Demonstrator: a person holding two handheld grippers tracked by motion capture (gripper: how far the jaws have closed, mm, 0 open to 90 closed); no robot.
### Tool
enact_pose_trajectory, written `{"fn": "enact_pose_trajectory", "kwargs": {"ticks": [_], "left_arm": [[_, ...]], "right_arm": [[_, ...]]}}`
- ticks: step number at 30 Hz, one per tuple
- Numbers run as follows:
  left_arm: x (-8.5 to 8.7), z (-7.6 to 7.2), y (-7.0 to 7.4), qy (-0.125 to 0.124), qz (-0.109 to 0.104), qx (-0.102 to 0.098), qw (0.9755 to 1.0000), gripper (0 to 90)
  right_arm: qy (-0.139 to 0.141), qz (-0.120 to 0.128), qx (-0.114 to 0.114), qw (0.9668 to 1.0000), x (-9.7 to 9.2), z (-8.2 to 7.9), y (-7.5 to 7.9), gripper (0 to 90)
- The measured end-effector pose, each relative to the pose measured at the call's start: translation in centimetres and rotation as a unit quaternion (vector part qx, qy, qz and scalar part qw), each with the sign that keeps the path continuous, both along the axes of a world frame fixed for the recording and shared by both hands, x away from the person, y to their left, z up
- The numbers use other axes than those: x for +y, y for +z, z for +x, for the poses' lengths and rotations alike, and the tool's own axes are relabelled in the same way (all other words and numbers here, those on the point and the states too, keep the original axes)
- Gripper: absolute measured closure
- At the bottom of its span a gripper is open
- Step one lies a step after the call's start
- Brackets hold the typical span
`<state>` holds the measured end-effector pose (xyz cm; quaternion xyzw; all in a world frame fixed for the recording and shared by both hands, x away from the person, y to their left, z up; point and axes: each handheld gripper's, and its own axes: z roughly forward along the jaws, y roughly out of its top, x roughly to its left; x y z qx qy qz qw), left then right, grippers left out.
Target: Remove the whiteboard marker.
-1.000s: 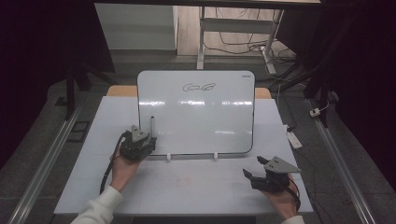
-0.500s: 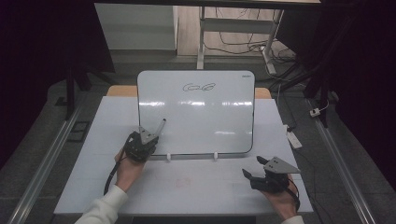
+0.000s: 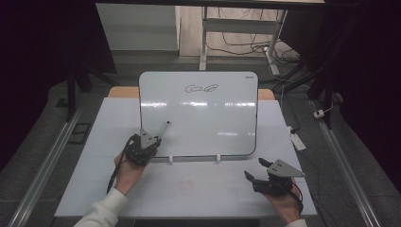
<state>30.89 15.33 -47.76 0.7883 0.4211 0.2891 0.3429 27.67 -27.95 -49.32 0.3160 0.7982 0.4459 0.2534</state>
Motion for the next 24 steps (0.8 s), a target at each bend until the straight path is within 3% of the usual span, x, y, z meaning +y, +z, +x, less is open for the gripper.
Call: {"fn": "enact_pose_trajectory", "kwargs": {"ticks": [1, 2, 4, 6, 7, 9, 13, 15, 16, 17, 18, 19, 22, 23, 24], "left_arm": [[0.3, -0.2, 0.5, -0.013, -0.034, 0.001, 0.9993, 82.4], [0.3, -0.2, 0.5, -0.013, -0.034, 0.001, 0.9993, 82.4], [0.6, -0.5, 1.1, -0.04, -0.072, 0.004, 0.9966, 82.4], [0.7, -0.7, 1.4, -0.06, -0.094, 0.006, 0.9937, 82.4], [0.7, -0.7, 1.4, -0.06, -0.094, 0.006, 0.9937, 82.4], [0.2, -1.0, 1.6, -0.083, -0.108, 0.009, 0.9907, 82.3], [-0.5, -1.2, 1.7, -0.107, -0.116, 0.01, 0.9875, 82.3], [-1.2, -1.4, 1.9, -0.132, -0.133, 0.012, 0.9822, 82.3], [-1.2, -1.4, 1.9, -0.132, -0.133, 0.012, 0.9822, 82.3], [-1.7, -1.6, 2.1, -0.149, -0.145, 0.013, 0.9781, 82.3], [-1.7, -1.6, 2.1, -0.149, -0.145, 0.013, 0.9781, 82.3], [-2.1, -1.6, 2.2, -0.164, -0.154, 0.016, 0.9742, 82.3], [-2.9, -1.7, 2.2, -0.183, -0.163, 0.021, 0.9694, 82.3], [-2.9, -1.7, 2.2, -0.183, -0.163, 0.021, 0.9694, 82.3], [-3.4, -1.7, 2.1, -0.192, -0.167, 0.024, 0.9668, 82.3]], "right_arm": [[0.001, 0.004, 0.001, 1.0, 0.0, 0.0, 0.0, 26.7], [0.005, 0.007, 0.001, 1.0, 0.1, 0.0, 0.0, 26.8], [0.011, 0.013, 0.004, 0.9998, 0.2, -0.1, 0.1, 26.8], [0.018, 0.02, 0.003, 0.9996, 0.3, -0.1, 0.2, 26.9], [0.021, 0.024, 0.004, 0.9995, 0.4, -0.2, 0.3, 27.0], [0.028, 0.031, 0.006, 0.9991, 0.6, -0.3, 0.4, 27.5], [0.043, 0.056, 0.011, 0.9975, 1.2, -0.4, 0.7, 28.7], [0.052, 0.07, 0.012, 0.9961, 1.6, -0.5, 0.9, 30.0], [0.058, 0.077, 0.015, 0.9952, 1.8, -0.5, 1.0, 30.9], [0.065, 0.081, 0.017, 0.9944, 2.0, -0.5, 1.1, 31.5], [0.065, 0.081, 0.017, 0.9944, 2.0, -0.5, 1.1, 31.5], [0.079, 0.088, 0.025, 0.9927, 2.8, -0.6, 1.2, 32.6], [0.099, 0.097, 0.04, 0.9896, 4.0, -0.5, 1.2, 34.1], [0.106, 0.1, 0.044, 0.9884, 4.5, -0.5, 1.2, 34.4], [0.116, 0.105, 0.052, 0.9863, 5.3, -0.4, 1.1, 34.8]]}}
